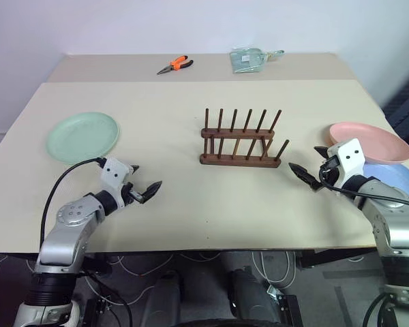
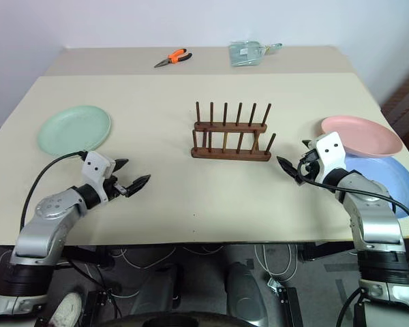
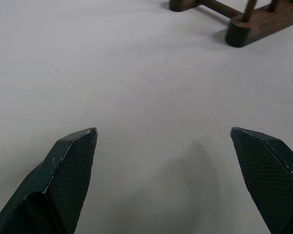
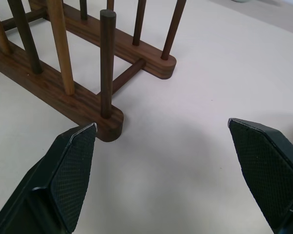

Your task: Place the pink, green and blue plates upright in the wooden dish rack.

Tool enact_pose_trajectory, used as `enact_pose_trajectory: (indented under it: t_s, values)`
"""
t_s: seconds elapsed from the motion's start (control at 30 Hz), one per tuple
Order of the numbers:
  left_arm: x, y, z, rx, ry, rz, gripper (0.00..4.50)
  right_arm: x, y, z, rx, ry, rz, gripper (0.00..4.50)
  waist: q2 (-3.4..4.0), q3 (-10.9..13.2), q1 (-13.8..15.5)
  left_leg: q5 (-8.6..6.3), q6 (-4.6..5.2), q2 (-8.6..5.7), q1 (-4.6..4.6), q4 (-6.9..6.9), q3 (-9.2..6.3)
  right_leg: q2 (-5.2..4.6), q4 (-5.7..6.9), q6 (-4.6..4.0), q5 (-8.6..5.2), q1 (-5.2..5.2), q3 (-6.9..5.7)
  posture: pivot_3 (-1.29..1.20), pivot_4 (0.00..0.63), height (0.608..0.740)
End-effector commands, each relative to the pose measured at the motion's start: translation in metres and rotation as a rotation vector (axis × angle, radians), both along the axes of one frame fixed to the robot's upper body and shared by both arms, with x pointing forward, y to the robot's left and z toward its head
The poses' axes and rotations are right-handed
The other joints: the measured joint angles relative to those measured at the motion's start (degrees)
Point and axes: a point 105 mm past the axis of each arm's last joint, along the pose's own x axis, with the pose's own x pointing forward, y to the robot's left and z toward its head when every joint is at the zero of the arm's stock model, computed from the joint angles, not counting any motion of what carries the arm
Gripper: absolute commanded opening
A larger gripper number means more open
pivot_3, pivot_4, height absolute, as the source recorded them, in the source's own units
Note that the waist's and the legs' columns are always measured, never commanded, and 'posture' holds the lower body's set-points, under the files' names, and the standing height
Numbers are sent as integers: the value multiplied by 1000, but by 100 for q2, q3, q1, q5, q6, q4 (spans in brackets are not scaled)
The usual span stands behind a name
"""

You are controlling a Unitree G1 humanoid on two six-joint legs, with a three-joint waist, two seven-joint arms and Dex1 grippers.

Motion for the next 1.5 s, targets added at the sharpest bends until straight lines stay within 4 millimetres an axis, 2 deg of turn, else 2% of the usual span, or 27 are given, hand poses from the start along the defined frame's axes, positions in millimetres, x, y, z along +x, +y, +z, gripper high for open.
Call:
enact_pose_trajectory:
  t_s: [0.03, 0.2, 0.33, 0.37, 0.5, 0.57, 0.73, 0.93, 1.03, 1.23, 1.27, 1.43, 1.5]
  values:
    - [0, -3, 5, 16, -26, -12, 4500, 3, -1, 11, -21, -59, -5, 4403, 0, 0, -1, 0, 0, 0, 1, 0, 0, 0, 0, -1, 0, 0, 0, 0, 150, 740]
    - [10, -2, 10, -4, -41, -2, 4500, 5, 3, 9, -17, -54, 5, 4403, 0, 0, 3, 0, 0, 0, 1, 0, 0, 0, 0, 0, 0, 0, 0, 0, 150, 740]
    - [23, -10, 15, 7, -57, -61, 4500, 5, 10, 4, -17, -34, 34, 4403, 0, 0, 19, 0, 0, -2, 0, 5, -1, 1, 1, 3, 2, 3, -1, 0, 150, 740]
    - [28, -16, 16, 26, -63, -99, 4500, 5, 13, 3, -10, -33, 41, 4403, 0, 0, 16, 0, 0, -2, -1, 5, -1, 0, 0, 4, 2, 3, -1, 0, 150, 740]
    - [52, -81, 20, 68, -40, -408, 4500, 10, 14, 6, -42, -90, -6, 4403, 0, 0, 143, 1, 0, -5, -3, 13, -2, 2, 3, 5, 3, 4, -3, 0, 150, 740]
    - [60, -97, 16, 93, -37, -463, 4500, 9, 16, 6, -43, -100, -15, 4403, -1, 0, 146, 0, 1, -7, -16, 31, -4, 2, -2, 4, 2, 4, -8, 0, 150, 740]
    - [80, -129, 1, 88, 28, -503, 4500, -1, 13, 4, -27, -114, -53, 4403, -3, 1, 119, -4, 8, -9, -18, 28, -6, 1, 3, 12, 3, -1, -8, 0, 150, 740]
    - [85, -144, -11, 64, 65, -504, 4500, -13, 11, 2, -17, -119, -105, 4403, -1, -1, 122, -5, 9, -9, -16, 31, -9, 2, 8, 13, 2, 2, -9, 0, 150, 740]
    - [85, -148, -13, 51, 57, -501, 3755, -17, 11, -2, -23, -112, -112, 4500, -2, -1, 133, -5, 9, -9, -15, 36, -9, 1, 6, 14, 1, 6, -9, 0, 150, 740]
    - [79, -150, -14, 56, 17, -529, 888, -17, 11, -3, -38, -109, -114, 4500, -2, -1, 132, -5, 9, -9, -16, 37, -9, 0, 6, 14, 1, 7, -9, 0, 150, 740]
    - [76, -150, -14, 63, 5, -543, 720, -17, 10, -3, -40, -108, -115, 4500, -1, -2, 120, -5, 9, -9, -15, 37, -10, 1, 8, 14, 1, 7, -9, 0, 150, 740]
    - [63, -144, -10, 66, -34, -602, 725, -15, 7, -4, -55, -103, -118, 4500, 2, -3, 115, -5, 9, -8, -12, 33, -10, 1, 10, 14, 1, 6, -8, 0, 150, 740]
    - [44, -135, -4, 69, -63, -683, 725, -16, 0, -7, -73, -90, -133, 4500, 2, -3, 104, -5, 9, -8, -12, 33, -10, 1, 10, 14, 1, 6, -8, 0, 150, 740]
